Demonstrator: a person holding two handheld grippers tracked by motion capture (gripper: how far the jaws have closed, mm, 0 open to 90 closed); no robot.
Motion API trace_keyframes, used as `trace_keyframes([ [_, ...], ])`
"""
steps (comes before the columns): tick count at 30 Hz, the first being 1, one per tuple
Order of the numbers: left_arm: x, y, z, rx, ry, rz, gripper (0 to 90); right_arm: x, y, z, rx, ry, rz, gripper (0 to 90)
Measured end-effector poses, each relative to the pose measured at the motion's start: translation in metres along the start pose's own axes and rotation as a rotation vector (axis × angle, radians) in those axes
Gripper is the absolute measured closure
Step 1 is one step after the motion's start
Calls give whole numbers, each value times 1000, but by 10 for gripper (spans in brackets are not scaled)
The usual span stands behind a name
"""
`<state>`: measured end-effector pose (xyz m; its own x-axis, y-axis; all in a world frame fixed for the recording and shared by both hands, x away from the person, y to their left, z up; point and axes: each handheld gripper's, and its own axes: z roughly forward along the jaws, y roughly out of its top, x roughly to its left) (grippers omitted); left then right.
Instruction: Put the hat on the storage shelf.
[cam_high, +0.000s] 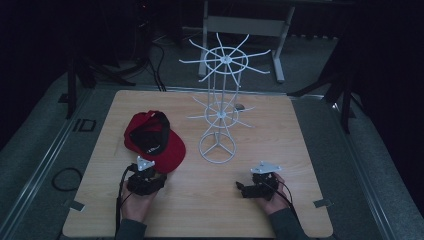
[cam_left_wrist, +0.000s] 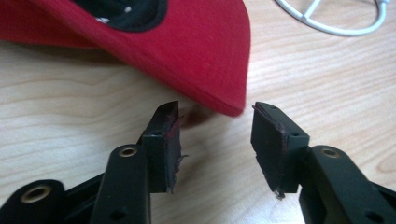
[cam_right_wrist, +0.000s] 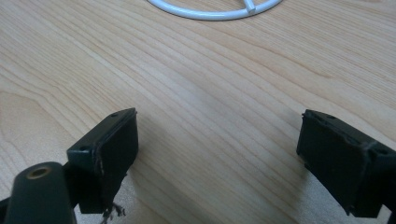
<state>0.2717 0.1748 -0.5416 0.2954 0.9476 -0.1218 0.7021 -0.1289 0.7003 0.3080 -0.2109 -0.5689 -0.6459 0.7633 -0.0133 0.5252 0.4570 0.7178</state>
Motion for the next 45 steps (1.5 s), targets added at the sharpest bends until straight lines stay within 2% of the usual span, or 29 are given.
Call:
trace_keyframes([
  [2, 0, 1, 0, -1, 2, 2, 503, 0, 0, 0, 0, 0, 0, 125],
  [11, 5, 10, 12, -7, -26, -45, 469, 0, 0, 0, 0, 0, 1, 125],
  [25, 7, 13, 19, -3, -24, -47, 456, 0, 0, 0, 0, 0, 1, 125],
  [37, 9, 17, 30, 7, -45, -68, 443, 0, 0, 0, 0, 0, 1, 125],
  [41, 11, 18, 33, 10, -57, -87, 454, 0, 0, 0, 0, 0, 1, 125],
  [43, 14, 18, 36, 9, -69, -110, 460, 0, 0, 0, 0, 0, 1, 125],
  [45, 14, 18, 36, 10, -73, -111, 467, 0, 0, 0, 0, 0, 1, 125],
])
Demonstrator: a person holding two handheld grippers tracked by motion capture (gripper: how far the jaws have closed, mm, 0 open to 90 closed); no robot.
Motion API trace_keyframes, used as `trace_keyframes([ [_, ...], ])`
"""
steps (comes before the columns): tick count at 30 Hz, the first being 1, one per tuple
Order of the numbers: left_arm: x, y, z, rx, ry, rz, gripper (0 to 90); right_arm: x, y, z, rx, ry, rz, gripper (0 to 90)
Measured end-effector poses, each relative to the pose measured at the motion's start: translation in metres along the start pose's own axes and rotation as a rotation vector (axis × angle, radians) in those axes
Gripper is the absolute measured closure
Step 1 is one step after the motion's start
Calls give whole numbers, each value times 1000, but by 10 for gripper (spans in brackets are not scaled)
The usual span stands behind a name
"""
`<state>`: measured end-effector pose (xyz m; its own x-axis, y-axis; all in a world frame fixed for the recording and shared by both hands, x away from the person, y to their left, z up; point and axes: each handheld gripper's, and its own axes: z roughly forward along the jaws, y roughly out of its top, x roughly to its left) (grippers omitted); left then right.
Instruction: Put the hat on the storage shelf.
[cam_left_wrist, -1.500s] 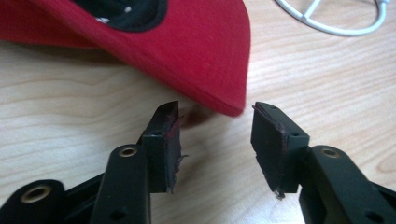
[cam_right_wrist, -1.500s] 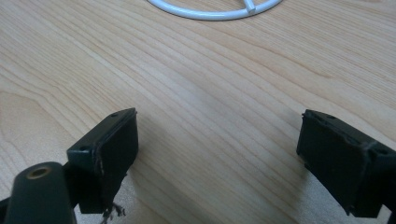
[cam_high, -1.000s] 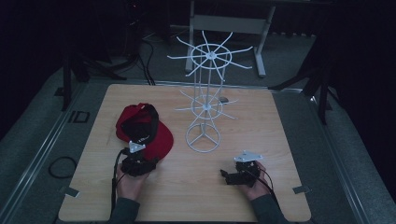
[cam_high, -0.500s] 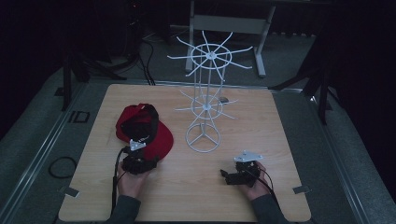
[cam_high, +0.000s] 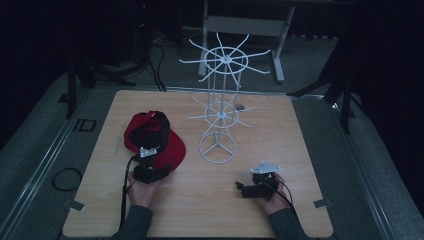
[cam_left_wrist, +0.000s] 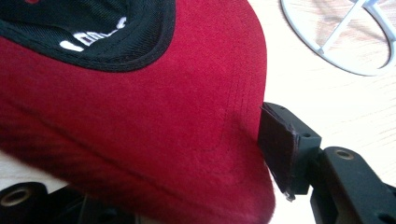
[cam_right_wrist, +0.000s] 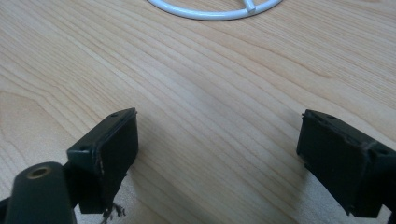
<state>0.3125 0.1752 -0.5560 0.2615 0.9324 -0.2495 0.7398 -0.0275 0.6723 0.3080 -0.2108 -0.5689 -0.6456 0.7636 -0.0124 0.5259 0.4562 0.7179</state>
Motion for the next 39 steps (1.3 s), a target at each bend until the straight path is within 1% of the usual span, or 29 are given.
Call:
trace_keyframes([
  [8, 1, 0, 5, -2, -12, -2, 473, 0, 0, 0, 0, 0, 0, 125],
  [10, 2, 0, 8, -2, -32, -11, 472, 0, 0, 0, 0, 0, 0, 125],
  [11, 2, 0, 9, -6, -41, -9, 469, 0, 0, 0, 0, 0, 0, 125],
  [13, 1, 0, 10, -12, -43, -4, 471, 0, 0, 0, 0, 0, 0, 125],
  [16, 2, 0, 11, -17, -53, -4, 506, 0, 0, 0, 0, 0, 0, 125],
  [17, 2, 0, 10, -21, -56, 2, 527, 0, 0, 0, 0, 0, 0, 125],
  [21, 1, 1, 7, -32, -44, 33, 612, 0, 0, 0, 0, 0, 0, 125],
  [22, 1, 1, 6, -34, -44, 43, 633, 0, 0, 0, 0, 0, 0, 125],
  [23, 0, 1, 6, -38, -33, 61, 658, 0, 0, 0, 0, 0, 0, 125],
  [25, -1, 1, 5, -43, -17, 87, 667, 0, 0, 0, 0, 0, 0, 125],
  [30, -2, 0, 3, -63, -10, 108, 682, 0, 0, 0, 0, 0, 0, 125],
  [32, 0, 0, 3, -62, -6, 105, 681, 0, 0, 0, 0, 0, 0, 125],
  [34, 3, 1, 1, -62, 0, 88, 681, 0, 0, 0, 0, 0, 0, 125],
  [35, 4, 1, 0, -65, 2, 82, 687, 0, 0, 0, 0, 0, 0, 125],
  [36, 5, 1, -1, -67, 13, 82, 696, 0, 0, 0, 0, 0, 0, 125],
  [39, 9, 2, -6, -78, 22, 82, 737, 0, 0, 0, 0, 0, 0, 125],
])
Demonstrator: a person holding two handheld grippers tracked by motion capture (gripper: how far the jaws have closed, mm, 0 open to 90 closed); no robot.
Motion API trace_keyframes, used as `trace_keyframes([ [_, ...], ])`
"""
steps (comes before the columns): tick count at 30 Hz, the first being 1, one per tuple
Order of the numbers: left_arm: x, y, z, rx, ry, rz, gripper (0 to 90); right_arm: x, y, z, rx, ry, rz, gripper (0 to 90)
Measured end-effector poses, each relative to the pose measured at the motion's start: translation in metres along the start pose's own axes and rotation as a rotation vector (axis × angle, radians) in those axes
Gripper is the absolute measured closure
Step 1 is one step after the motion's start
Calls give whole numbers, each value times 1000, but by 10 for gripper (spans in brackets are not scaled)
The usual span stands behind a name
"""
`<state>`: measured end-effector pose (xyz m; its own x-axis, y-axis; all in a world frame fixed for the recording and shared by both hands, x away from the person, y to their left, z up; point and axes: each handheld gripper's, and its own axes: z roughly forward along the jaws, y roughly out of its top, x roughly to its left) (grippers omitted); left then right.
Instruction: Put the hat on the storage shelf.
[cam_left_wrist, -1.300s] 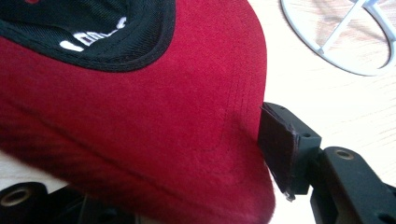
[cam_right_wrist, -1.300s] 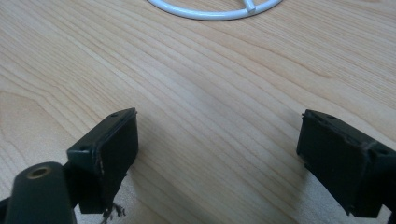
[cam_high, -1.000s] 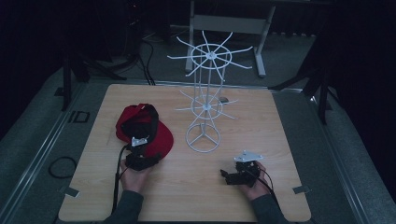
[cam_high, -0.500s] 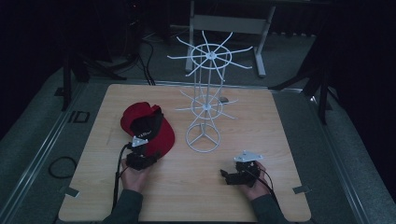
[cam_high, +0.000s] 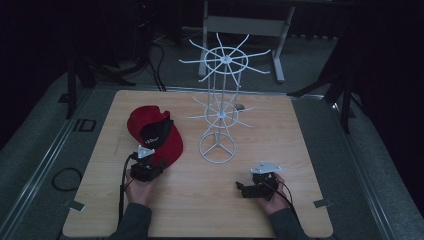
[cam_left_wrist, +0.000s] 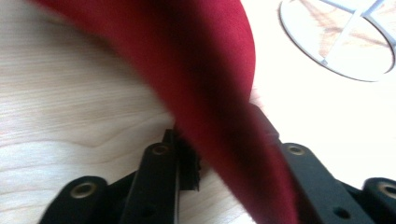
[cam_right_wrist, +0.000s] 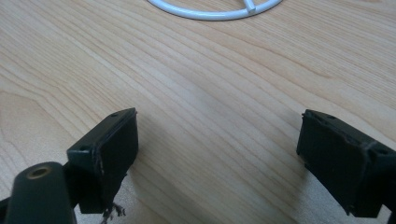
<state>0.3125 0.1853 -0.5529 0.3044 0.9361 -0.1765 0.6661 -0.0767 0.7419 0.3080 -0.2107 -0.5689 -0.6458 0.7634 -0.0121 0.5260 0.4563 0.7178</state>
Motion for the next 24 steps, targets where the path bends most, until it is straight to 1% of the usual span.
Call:
trace_keyframes([
  [2, 3, 0, -2, -14, -4, -9, 783, 0, 0, 0, 0, 0, 0, 125],
  [5, 3, 0, -3, -23, 0, 3, 839, 0, 0, 0, 0, 0, 0, 125],
  [6, 1, 0, -3, -25, 8, 34, 846, 0, 0, 0, 0, 0, 0, 125],
  [7, 0, 0, -3, -21, 15, 51, 847, 0, 0, 0, 0, 0, 0, 125],
  [8, -1, 0, -3, -21, 17, 56, 848, 0, 0, 0, 0, 0, 0, 125],
  [9, -1, 0, -3, -21, 15, 51, 849, 0, 0, 0, 0, 0, 0, 125],
  [10, 1, -1, -3, -27, 7, 36, 849, 0, 0, 0, 0, 0, 0, 125],
  [11, 3, -2, -2, -36, -5, 14, 850, 0, 0, 0, 0, 0, 0, 125],
  [13, 6, -4, -1, -56, -22, -6, 852, 0, 0, 0, 0, 0, 0, 125],
  [15, 8, -5, -1, -75, -30, -29, 854, 0, 0, 0, 0, 0, 0, 125],
  [20, 9, -5, -4, -121, -44, -43, 855, 0, 0, 0, 0, 0, 0, 126],
  [24, 11, -4, -9, -149, -54, -53, 855, 0, 0, 0, 0, 0, 0, 126],
])
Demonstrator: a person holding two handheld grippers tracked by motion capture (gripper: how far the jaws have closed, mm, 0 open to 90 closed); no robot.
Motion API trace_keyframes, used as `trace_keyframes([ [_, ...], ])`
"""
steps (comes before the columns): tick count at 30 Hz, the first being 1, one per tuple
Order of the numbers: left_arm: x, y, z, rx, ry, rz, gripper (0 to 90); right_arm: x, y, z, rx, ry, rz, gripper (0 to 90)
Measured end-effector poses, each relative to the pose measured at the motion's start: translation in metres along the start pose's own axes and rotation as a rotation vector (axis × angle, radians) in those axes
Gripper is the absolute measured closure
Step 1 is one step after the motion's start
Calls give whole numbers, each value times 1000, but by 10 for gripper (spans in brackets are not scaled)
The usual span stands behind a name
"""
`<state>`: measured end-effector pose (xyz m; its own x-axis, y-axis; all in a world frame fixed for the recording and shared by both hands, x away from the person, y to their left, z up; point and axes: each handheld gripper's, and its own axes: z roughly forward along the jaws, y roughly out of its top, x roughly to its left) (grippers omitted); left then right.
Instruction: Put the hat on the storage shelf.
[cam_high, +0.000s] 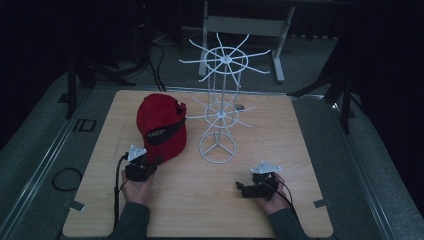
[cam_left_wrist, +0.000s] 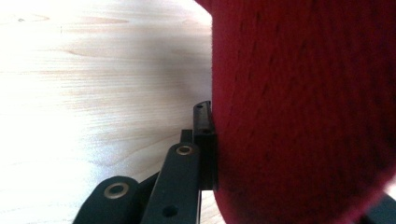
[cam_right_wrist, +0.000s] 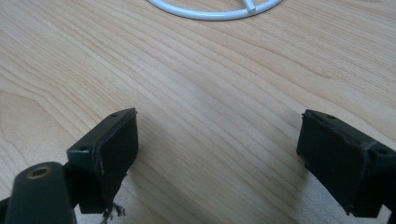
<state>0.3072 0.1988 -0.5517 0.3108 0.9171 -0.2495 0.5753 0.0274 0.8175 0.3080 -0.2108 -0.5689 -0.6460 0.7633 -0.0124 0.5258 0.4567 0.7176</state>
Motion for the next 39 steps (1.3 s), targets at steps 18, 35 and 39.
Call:
trace_keyframes([
  [18, -5, 25, -26, -117, 9, 46, 854, 0, 0, 0, -2, 0, -1, 125],
  [35, -4, 53, -42, -202, 26, 61, 854, 0, 0, 0, -2, -1, -3, 126],
  [39, -5, 58, -45, -218, 26, 62, 854, 0, 0, 0, -2, -1, -1, 125],
])
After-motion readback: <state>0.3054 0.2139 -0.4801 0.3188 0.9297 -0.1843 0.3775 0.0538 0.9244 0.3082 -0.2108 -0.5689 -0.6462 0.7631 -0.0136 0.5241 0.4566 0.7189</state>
